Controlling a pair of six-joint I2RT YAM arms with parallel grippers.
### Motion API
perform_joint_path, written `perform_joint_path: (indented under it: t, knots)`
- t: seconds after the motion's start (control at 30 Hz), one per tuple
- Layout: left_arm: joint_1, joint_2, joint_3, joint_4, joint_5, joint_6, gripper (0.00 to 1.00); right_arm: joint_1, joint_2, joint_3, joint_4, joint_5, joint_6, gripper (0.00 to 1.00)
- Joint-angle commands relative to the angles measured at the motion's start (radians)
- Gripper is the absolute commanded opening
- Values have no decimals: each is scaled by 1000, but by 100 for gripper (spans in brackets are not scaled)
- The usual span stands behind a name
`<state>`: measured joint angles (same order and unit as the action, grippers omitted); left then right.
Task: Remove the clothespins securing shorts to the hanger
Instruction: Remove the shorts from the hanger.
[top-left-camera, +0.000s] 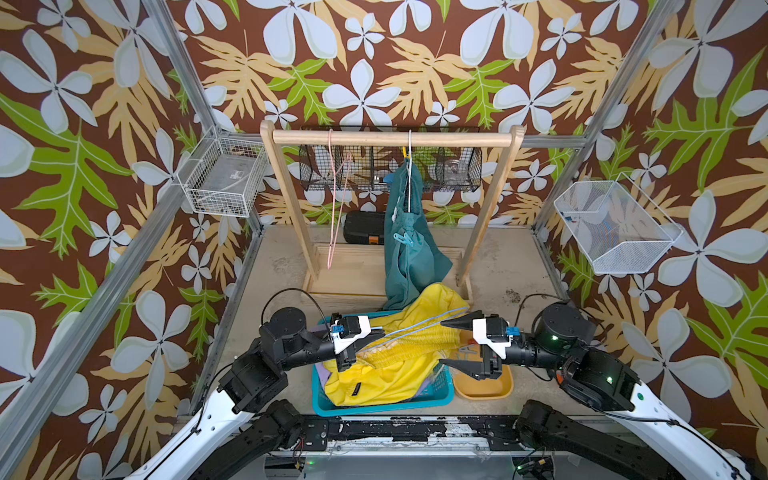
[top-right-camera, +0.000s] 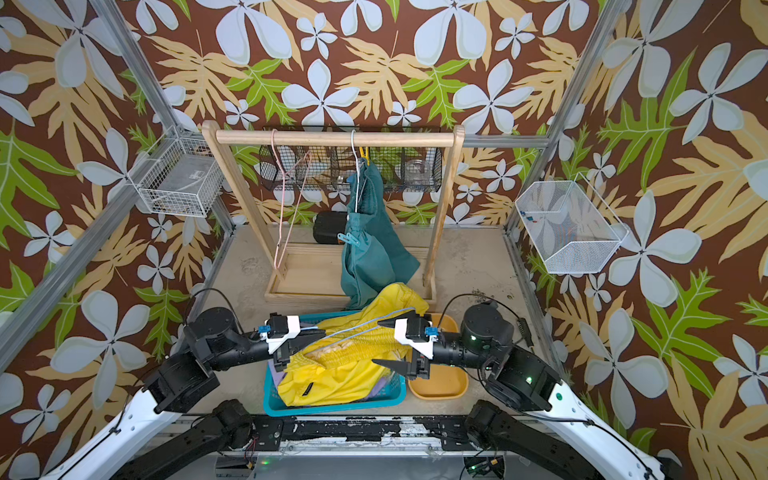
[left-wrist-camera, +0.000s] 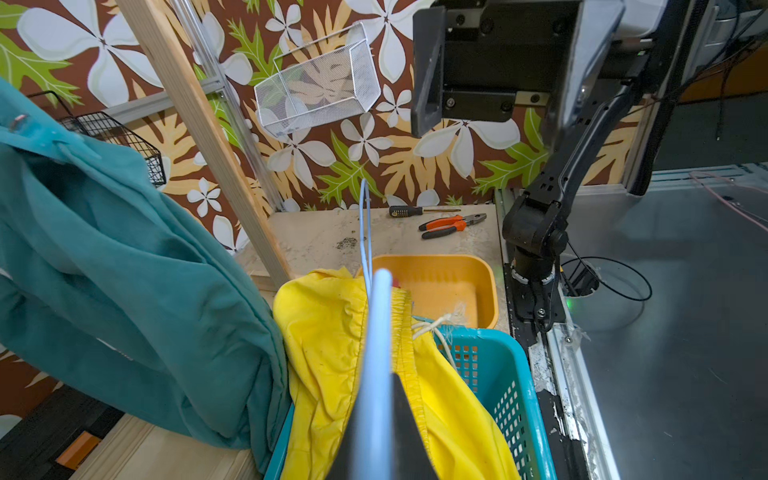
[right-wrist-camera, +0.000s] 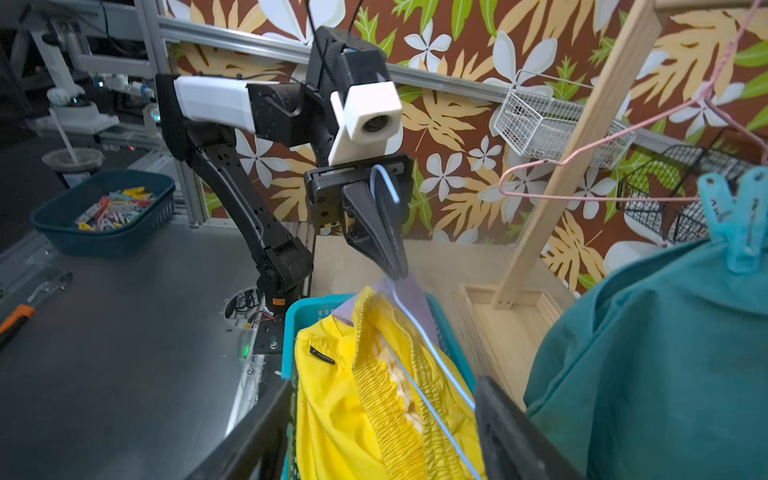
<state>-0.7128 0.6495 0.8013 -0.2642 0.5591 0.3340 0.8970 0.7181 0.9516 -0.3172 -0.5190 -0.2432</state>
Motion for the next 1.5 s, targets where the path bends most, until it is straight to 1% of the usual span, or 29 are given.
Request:
perform_joint_path:
  t: [0.0, 0.07, 0.13, 0.23, 0.33, 0.43, 0.63, 0.8, 0.93, 1.03, 1.1, 1.13, 1.17, 1.23, 1.27, 1.3, 1.33, 1.37, 1.4, 1.43, 1.47]
  knots:
    - [1, 26, 16, 10, 81, -24, 0, 57, 52, 10, 19, 168, -165, 72]
    - [-2, 43, 24, 8, 94, -20, 0, 82, 89, 20, 1, 215, -197, 73]
    - [-10, 60, 30, 9, 103, -18, 0, 86, 118, 36, -13, 227, -204, 73]
    - [-20, 101, 53, 7, 104, -15, 0, 86, 153, 51, -26, 204, -204, 74]
    - [-24, 145, 87, 7, 82, 12, 0, 85, 176, 61, -46, 148, -188, 72]
    - [-30, 169, 105, -3, 84, 40, 0, 85, 202, 75, -67, 164, -174, 69]
    - [-36, 159, 93, -29, 77, 61, 0, 86, 240, 51, -81, 184, -186, 67]
    - [-38, 125, 70, -29, 62, 65, 0, 86, 273, 40, -65, 184, -188, 63]
    - [-39, 110, 65, -28, 62, 65, 0, 86, 279, 20, -26, 201, -190, 52]
    - [-39, 96, 59, -25, 53, 69, 0, 86, 302, 19, -22, 204, -189, 49]
    - [-39, 87, 53, -17, 47, 67, 0, 86, 319, 20, -20, 208, -189, 41]
    - [-39, 83, 52, -16, 46, 68, 0, 86, 326, 21, -19, 203, -187, 35]
    - [-39, 80, 50, -13, 43, 67, 0, 86, 332, 23, -17, 198, -187, 26]
    - [-39, 73, 45, -8, 35, 63, 0, 86, 331, 16, 4, 205, -175, 3]
    - [-38, 69, 41, -2, 25, 57, 12, 86, 325, 8, 22, 209, -167, 0]
    - [-39, 63, 36, 6, 13, 48, 25, 86, 316, -1, 35, 206, -163, 0]
    - [-39, 56, 30, 14, 1, 38, 41, 86, 303, -14, 51, 198, -161, 0]
    - [-39, 48, 25, 18, -7, 33, 60, 86, 289, -25, 66, 190, -160, 0]
    - [-39, 39, 18, 21, -18, 25, 87, 86, 276, -36, 79, 184, -156, 0]
    - [-39, 29, 11, 23, -38, 14, 99, 86, 263, -47, 87, 183, -153, 0]
    - [-38, 16, 0, 23, -62, 4, 100, 86, 254, -55, 92, 179, -154, 0]
